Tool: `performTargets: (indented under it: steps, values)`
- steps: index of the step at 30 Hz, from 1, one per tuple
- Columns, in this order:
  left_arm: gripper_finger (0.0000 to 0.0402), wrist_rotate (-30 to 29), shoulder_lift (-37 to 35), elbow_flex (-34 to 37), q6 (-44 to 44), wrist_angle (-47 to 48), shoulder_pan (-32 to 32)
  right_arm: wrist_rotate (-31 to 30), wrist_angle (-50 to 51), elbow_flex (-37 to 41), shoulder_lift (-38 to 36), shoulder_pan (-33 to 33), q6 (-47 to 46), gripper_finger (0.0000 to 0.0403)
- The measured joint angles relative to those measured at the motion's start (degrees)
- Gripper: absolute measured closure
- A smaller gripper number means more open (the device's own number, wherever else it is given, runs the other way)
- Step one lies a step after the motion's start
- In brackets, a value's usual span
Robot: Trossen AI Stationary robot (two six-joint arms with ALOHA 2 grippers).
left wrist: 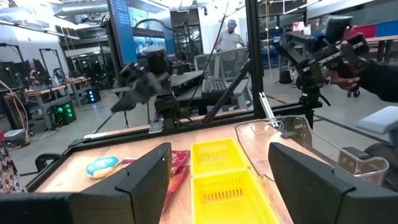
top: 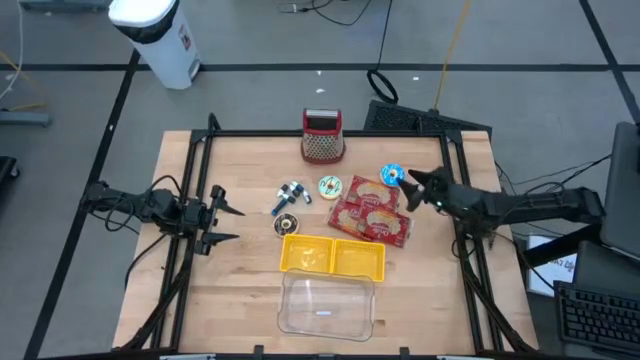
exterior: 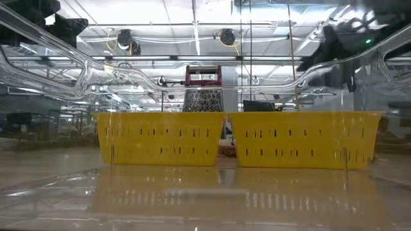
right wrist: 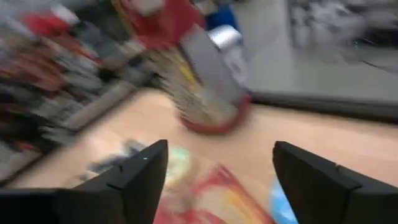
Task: Pick & Place Food Item
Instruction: Put the blue donut into the left yellow bin
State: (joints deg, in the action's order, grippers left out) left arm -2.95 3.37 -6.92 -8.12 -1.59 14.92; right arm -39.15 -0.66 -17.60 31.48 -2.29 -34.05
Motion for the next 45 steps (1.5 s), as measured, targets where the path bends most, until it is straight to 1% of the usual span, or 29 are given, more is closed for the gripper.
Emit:
performTargets:
  steps: [3,7,11,16,19,22,29,31,33,40,45]
  values:
    - [0.0133,0.01,0.01,0.00,0.00,-0.01,0.00,0.74,5.30,-4.96,7.24,-5.46,-4.05,0.0105]
    - [0.0133,-0.02,0.00,0.00,0.00,-0.05,0.00,6.71,11.56,-9.70,16.74,-14.14,-6.18,0.0109]
    - [0.0133,-0.06,0.00,0.00,0.00,-0.04,0.00,15.82,12.54,-12.57,25.63,-23.00,-6.65,0.0117]
    - [0.0133,-0.06,-0.01,0.00,0.00,0.03,0.00,21.84,12.51,-12.89,34.89,-31.02,-5.09,0.0121]
    - [0.0133,-0.06,-0.01,0.00,0.00,0.04,0.00,25.26,12.27,-12.90,39.15,-33.48,-4.38,0.0121]
    - [0.0133,-0.06,-0.02,0.00,0.00,0.03,0.00,27.34,10.59,-12.92,42.30,-34.18,-4.32,0.0121]
    - [0.0133,-0.06,-0.02,0.00,-0.01,0.02,0.00,27.34,5.29,-12.98,47.72,-34.04,-4.08,0.0128]
    - [0.0133,-0.06,-0.02,0.00,0.00,0.05,0.00,27.40,4.32,-12.98,48.02,-34.00,-3.13,0.0141]
    - [0.0133,-0.06,-0.02,0.00,0.00,0.01,0.02,28.30,3.36,-12.98,48.01,-34.00,-1.81,0.0163]
    - [0.0133,-0.06,-0.02,0.00,0.00,0.01,0.00,32.32,-0.39,-12.96,46.16,-34.02,3.41,0.0270]
    - [0.0133,-0.06,-0.02,0.00,0.00,0.05,0.00,37.49,-4.00,-12.92,42.92,-34.00,6.44,0.0332]
